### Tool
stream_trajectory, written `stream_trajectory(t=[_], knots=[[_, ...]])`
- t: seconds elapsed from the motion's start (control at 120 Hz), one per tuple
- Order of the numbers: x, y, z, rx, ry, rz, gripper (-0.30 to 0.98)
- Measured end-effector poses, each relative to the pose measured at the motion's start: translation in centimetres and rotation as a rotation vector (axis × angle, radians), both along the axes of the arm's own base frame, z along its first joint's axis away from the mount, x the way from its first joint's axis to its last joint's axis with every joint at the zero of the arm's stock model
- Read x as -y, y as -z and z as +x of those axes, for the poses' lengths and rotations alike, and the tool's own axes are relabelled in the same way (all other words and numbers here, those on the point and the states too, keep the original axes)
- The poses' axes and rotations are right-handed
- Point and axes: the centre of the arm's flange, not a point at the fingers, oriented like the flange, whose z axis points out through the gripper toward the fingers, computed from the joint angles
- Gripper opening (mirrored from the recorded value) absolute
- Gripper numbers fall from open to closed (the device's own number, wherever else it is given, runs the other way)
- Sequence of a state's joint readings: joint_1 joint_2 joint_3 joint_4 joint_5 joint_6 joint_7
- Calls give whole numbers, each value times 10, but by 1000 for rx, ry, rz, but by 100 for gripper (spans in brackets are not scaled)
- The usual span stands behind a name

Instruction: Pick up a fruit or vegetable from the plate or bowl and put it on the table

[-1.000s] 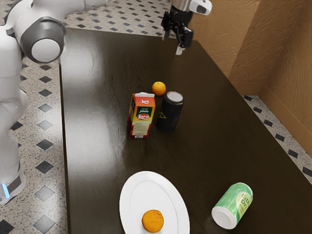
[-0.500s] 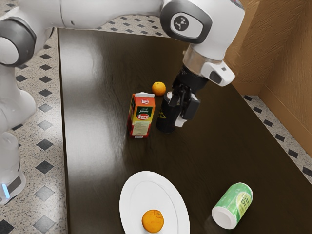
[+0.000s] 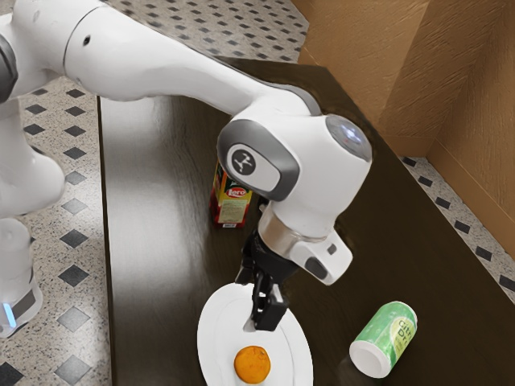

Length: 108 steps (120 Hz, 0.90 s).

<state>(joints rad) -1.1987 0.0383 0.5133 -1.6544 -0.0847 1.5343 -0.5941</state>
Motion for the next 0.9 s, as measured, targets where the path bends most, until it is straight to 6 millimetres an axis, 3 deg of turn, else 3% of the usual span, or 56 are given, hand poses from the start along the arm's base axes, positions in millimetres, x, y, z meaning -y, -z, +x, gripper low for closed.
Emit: stream_trajectory(t=[0.1, 0.2, 0.492, 0.683, 0.9], knots=[[31, 32, -27, -5, 12, 4, 65], [43, 38, -33, 13, -16, -19, 65], [17, 73, 10, 25, -213, -24, 64], [29, 95, 6, 24, -233, -3, 64], [26, 107, 8, 15, -268, -3, 63]])
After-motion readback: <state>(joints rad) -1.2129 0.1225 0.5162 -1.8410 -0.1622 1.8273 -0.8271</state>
